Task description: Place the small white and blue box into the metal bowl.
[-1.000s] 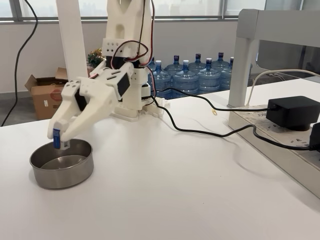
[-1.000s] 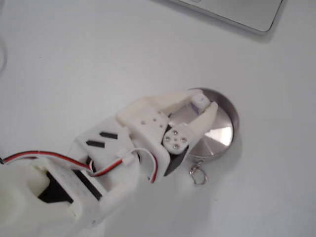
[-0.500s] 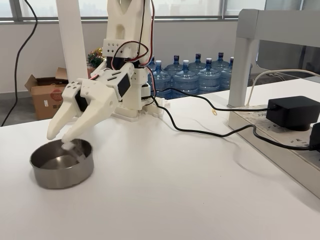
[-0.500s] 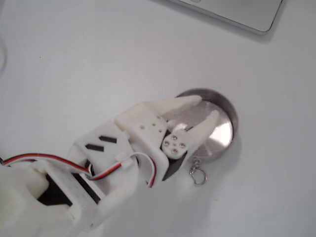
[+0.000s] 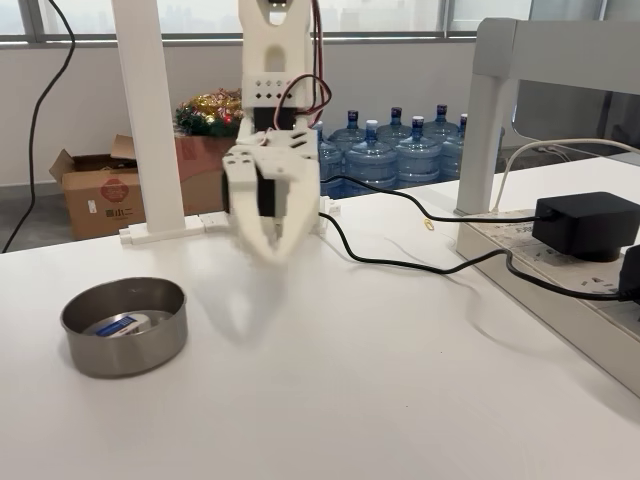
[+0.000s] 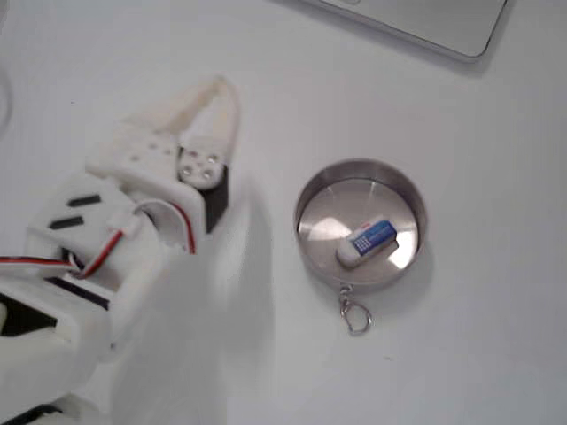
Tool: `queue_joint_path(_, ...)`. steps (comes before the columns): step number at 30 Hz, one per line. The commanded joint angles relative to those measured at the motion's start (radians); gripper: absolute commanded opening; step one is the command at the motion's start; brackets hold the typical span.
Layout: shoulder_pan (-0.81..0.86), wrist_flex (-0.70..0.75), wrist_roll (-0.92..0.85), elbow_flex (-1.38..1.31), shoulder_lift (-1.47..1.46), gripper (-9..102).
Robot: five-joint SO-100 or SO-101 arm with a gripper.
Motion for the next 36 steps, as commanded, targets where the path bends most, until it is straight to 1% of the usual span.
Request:
queue_joint_path(1, -0.077, 0.0, -0.176, 0.0, 0.02, -3)
queue_joint_path(6, -0.084, -0.012, -0.594, -0.002, 0.031, -3)
queue_joint_path(11, -0.184, -0.012, -0.999, 0.0, 0.064, -3)
queue_joint_path(14, -0.252, 0.005, -1.173, 0.008, 0.155, -4)
queue_joint_path(16, -0.299, 0.023, -1.243, 0.046, 0.222, -4)
queue_joint_path(17, -0.318, 0.055, -1.261, 0.071, 0.287, -4)
queue_joint_path(19, -0.35, 0.164, -1.264, 0.127, 0.454, -4)
queue_joint_path(21, -0.374, 0.314, -1.273, 0.183, 0.618, -4)
queue_joint_path(24, -0.373, 0.595, -1.275, 0.235, 0.828, -4)
queue_joint_path(32, -0.367, 1.348, -1.275, 0.239, 1.331, -4)
queue_joint_path(34, -0.374, 1.508, -1.275, 0.239, 1.424, -4)
queue_joint_path(36, -0.376, 1.624, -1.275, 0.238, 1.482, -4)
